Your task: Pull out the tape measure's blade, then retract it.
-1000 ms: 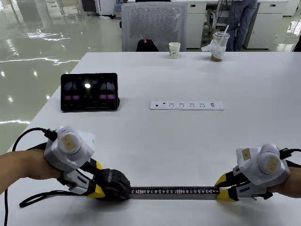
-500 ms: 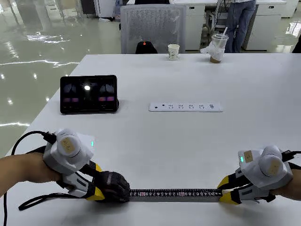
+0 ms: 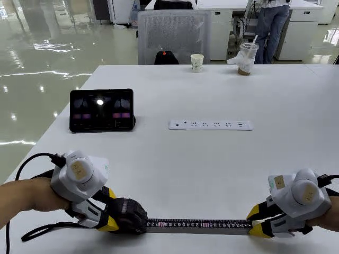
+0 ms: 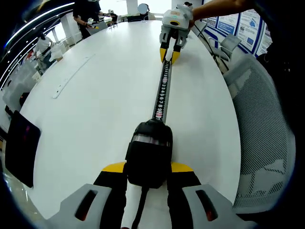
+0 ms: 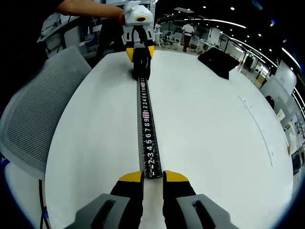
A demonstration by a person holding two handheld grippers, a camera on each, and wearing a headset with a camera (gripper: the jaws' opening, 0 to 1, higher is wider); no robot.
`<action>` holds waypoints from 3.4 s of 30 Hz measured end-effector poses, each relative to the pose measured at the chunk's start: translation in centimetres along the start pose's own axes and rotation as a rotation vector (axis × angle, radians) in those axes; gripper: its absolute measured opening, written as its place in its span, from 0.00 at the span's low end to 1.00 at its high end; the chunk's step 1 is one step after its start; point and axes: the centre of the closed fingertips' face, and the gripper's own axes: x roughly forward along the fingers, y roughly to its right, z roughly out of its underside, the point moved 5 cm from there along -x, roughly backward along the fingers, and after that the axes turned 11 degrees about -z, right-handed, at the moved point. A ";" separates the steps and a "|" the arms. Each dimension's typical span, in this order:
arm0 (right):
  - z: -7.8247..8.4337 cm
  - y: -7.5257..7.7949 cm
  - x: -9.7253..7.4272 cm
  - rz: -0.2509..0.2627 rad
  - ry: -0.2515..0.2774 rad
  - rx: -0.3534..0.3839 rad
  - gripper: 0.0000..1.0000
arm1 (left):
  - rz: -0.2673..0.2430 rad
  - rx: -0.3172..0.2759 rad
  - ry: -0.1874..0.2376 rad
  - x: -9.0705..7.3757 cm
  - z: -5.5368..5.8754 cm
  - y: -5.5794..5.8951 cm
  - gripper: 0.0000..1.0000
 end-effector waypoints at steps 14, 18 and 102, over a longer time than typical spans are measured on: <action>0.1 0.1 -0.1 0.024 -0.033 -0.025 0.18 | -0.024 0.030 -0.030 0.1 0.1 0.1 0.30; 0.1 0.0 -0.3 0.035 -0.029 -0.015 0.22 | -0.035 0.010 -0.046 0.0 0.4 0.2 0.36; -1.4 -7.8 -3.4 0.345 0.275 0.378 0.99 | -0.338 -0.506 0.188 -5.3 1.0 7.8 0.99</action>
